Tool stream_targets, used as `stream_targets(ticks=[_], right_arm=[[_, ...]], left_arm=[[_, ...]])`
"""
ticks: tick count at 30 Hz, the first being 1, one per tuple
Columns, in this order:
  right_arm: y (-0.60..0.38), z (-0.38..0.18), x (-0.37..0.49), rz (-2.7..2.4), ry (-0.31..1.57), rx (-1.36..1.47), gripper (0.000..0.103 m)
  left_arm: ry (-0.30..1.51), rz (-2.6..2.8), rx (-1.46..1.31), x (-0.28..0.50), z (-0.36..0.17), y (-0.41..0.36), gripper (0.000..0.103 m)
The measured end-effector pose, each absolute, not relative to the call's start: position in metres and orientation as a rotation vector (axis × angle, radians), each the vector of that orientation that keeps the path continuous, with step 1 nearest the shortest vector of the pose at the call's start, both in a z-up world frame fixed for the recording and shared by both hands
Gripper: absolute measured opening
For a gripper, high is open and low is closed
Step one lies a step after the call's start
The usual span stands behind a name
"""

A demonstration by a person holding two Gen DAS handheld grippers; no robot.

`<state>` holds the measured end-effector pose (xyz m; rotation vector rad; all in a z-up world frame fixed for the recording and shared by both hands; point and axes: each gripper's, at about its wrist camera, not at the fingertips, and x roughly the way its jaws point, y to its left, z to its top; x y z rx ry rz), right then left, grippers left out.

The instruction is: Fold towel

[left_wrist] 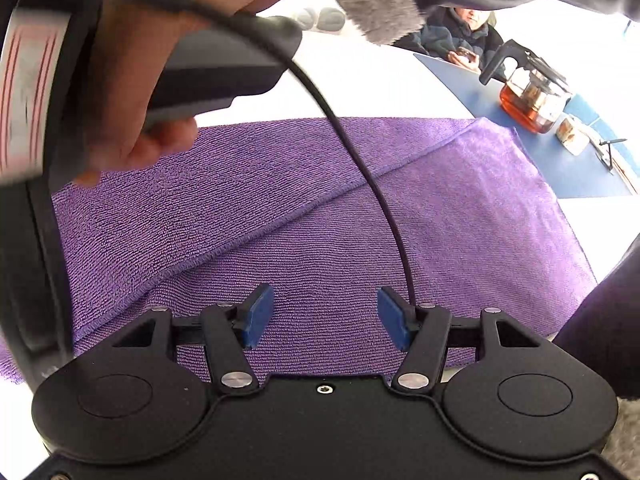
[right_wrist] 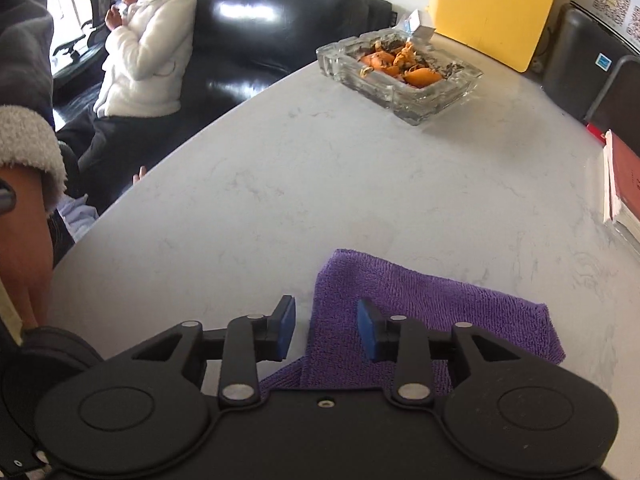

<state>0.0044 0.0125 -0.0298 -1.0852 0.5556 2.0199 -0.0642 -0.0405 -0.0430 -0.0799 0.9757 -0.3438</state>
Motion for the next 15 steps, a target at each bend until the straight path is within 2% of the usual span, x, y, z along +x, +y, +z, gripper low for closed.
stream_targets(ticks=[6, 9, 11, 12, 15], right_arm=[[0.017, -0.031, 0.004, 1.997, 0.578, -1.074, 0.034], [0.021, -0.030, 0.005, 1.980, 0.613, -1.075, 0.031], [0.026, -0.031, 0.006, 1.949, 0.620, -1.077, 0.010], [0.028, -0.031, 0.007, 1.936, 0.623, -1.077, 0.006], [0.028, -0.033, 0.012, 1.919, 0.637, -1.051, 0.003]], left_arm=[[0.972, -0.349, -0.091, -0.060, -0.057, -0.063, 0.057], [0.968, -0.350, -0.093, -0.060, -0.059, -0.066, 0.057], [0.966, -0.349, -0.097, -0.060, -0.059, -0.067, 0.057], [0.966, -0.348, -0.098, -0.060, -0.059, -0.067, 0.057], [0.965, -0.346, -0.099, -0.060, -0.059, -0.069, 0.057]])
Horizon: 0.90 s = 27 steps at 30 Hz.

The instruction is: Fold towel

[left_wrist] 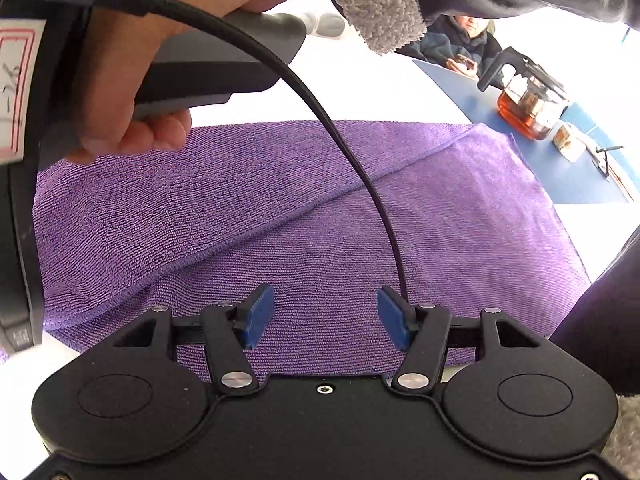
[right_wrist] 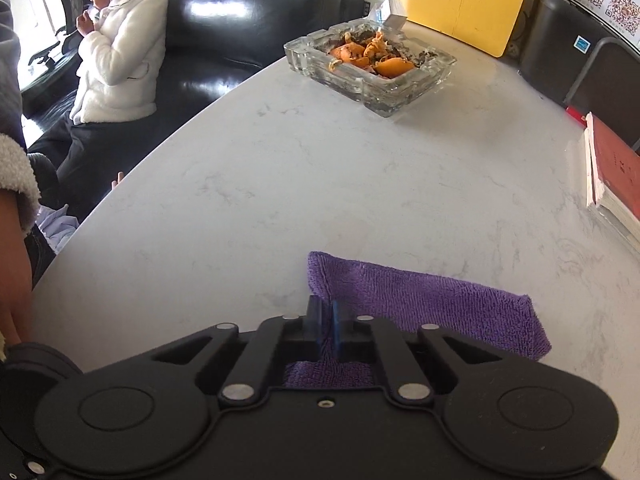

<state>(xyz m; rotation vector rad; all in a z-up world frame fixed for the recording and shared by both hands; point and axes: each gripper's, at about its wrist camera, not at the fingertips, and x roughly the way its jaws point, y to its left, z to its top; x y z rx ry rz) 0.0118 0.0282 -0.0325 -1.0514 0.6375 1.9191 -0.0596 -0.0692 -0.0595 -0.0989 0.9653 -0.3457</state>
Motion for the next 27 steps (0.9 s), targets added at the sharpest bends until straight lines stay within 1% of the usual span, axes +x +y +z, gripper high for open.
stream_targets(ticks=[2, 5, 13, 19, 27], right_arm=[[0.026, -0.032, 0.015, 1.908, 0.654, -1.015, 0.003], [0.021, -0.023, 0.036, 1.869, 0.713, -0.866, 0.003], [0.003, 0.008, 0.119, 1.619, 0.656, -0.694, 0.003], [-0.010, -0.004, 0.176, 1.440, 0.635, -0.696, 0.003], [-0.008, -0.040, 0.211, 1.288, 0.585, -0.812, 0.003]], left_arm=[[0.964, -0.344, -0.107, -0.059, -0.060, -0.070, 0.057], [0.963, -0.344, -0.118, -0.059, -0.060, -0.071, 0.057], [0.968, -0.354, -0.146, -0.059, -0.060, -0.067, 0.057], [0.983, -0.365, -0.164, -0.058, -0.059, -0.062, 0.057], [0.998, -0.369, -0.155, -0.054, -0.058, -0.065, 0.057]])
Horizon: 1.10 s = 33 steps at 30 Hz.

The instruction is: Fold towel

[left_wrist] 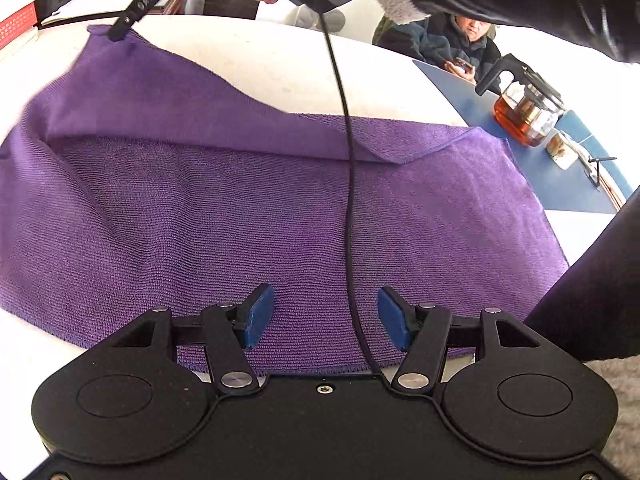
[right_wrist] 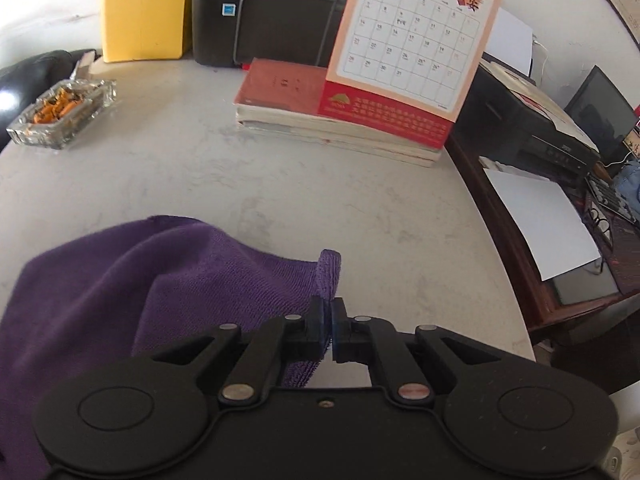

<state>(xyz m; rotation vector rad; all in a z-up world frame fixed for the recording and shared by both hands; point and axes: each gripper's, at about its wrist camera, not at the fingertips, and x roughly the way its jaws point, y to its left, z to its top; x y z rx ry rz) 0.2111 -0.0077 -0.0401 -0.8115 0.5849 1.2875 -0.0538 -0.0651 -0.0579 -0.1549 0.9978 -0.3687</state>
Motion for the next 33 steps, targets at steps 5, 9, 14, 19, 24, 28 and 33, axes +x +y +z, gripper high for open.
stream_targets(ticks=[5, 9, 14, 19, 24, 28, 33], right_arm=[[-0.002, -0.065, 0.218, 1.231, 0.546, -0.847, 0.007], [-0.003, -0.068, 0.223, 1.153, 0.509, -0.785, 0.027], [-0.036, -0.015, 0.235, 1.039, 0.493, -0.519, 0.035], [-0.091, 0.044, 0.204, 1.140, 0.596, -0.365, 0.040], [-0.094, 0.033, 0.141, 1.252, 0.758, -0.386, 0.041], [-0.069, -0.024, 0.114, 1.244, 0.861, -0.442, 0.038], [-0.055, -0.062, 0.095, 1.226, 0.892, -0.514, 0.031]], left_arm=[[1.009, -0.365, -0.150, -0.053, -0.057, -0.068, 0.057], [1.018, -0.364, -0.146, -0.053, -0.057, -0.070, 0.057], [1.024, -0.371, -0.150, -0.053, -0.056, -0.071, 0.058], [1.028, -0.386, -0.133, -0.053, -0.056, -0.072, 0.061], [1.044, -0.427, -0.137, -0.055, -0.057, -0.074, 0.062], [1.057, -0.362, -0.147, -0.062, -0.049, -0.058, 0.059], [0.999, -0.185, -0.159, -0.072, -0.021, 0.004, 0.058]])
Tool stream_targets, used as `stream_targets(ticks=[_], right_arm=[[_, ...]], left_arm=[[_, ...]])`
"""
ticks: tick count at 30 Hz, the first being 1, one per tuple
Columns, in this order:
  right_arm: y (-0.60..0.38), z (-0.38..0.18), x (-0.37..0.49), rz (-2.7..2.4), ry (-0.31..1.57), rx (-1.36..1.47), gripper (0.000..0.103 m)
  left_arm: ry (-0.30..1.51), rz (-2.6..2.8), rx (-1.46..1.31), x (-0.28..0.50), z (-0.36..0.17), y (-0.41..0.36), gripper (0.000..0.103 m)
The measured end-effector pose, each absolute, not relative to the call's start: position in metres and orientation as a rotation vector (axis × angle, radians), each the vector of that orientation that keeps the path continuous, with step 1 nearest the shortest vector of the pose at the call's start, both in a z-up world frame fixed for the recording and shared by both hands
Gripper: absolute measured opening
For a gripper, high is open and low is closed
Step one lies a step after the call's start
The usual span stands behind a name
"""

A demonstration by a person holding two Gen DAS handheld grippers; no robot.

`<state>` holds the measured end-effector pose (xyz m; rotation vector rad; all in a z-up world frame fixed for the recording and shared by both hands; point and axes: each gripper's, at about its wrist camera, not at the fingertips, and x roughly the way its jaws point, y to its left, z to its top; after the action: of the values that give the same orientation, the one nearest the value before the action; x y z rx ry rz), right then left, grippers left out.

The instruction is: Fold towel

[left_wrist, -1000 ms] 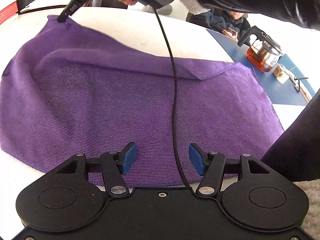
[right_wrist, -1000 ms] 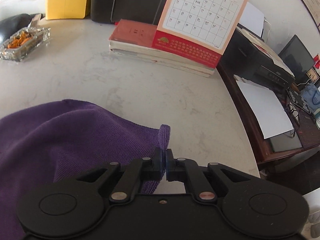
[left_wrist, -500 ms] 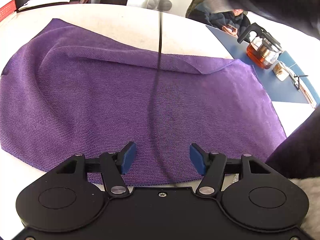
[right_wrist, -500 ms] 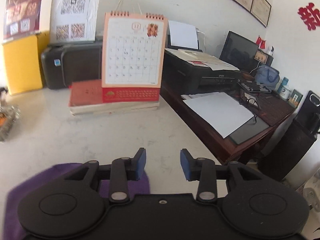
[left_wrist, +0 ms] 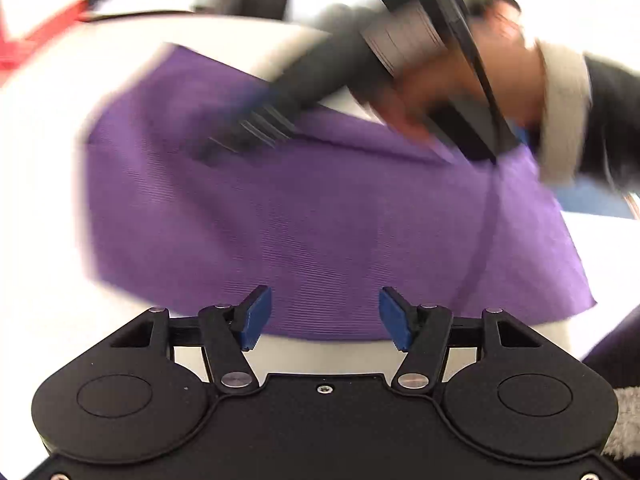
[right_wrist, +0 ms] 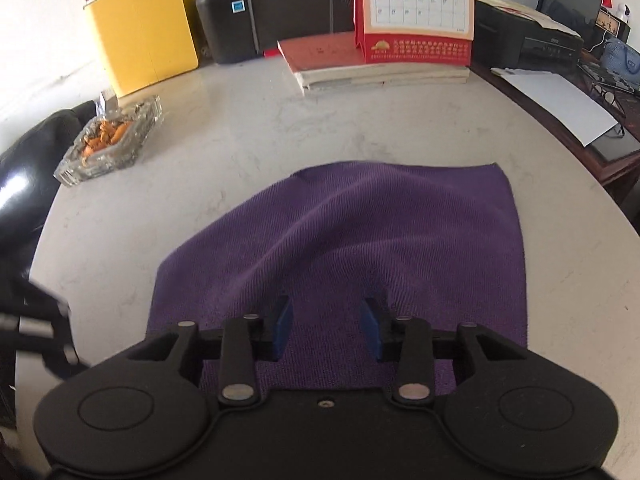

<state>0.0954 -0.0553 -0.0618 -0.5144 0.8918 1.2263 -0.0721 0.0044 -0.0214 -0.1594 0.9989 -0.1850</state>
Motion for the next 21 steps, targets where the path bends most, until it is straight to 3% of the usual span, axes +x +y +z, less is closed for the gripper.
stream_targets(ticks=[3, 9, 21], right_arm=[[-0.054, -0.066, 0.086, 1.222, 0.848, -0.543, 0.031], [-0.057, -0.067, 0.084, 1.205, 0.837, -0.512, 0.032], [-0.061, -0.067, 0.088, 1.216, 0.846, -0.477, 0.032]], left_arm=[[0.957, -0.065, -0.172, -0.059, -0.010, 0.050, 0.058], [0.911, 0.008, -0.222, 0.023, -0.018, 0.100, 0.046], [1.004, -0.145, -0.250, 0.084, -0.050, 0.118, 0.034]])
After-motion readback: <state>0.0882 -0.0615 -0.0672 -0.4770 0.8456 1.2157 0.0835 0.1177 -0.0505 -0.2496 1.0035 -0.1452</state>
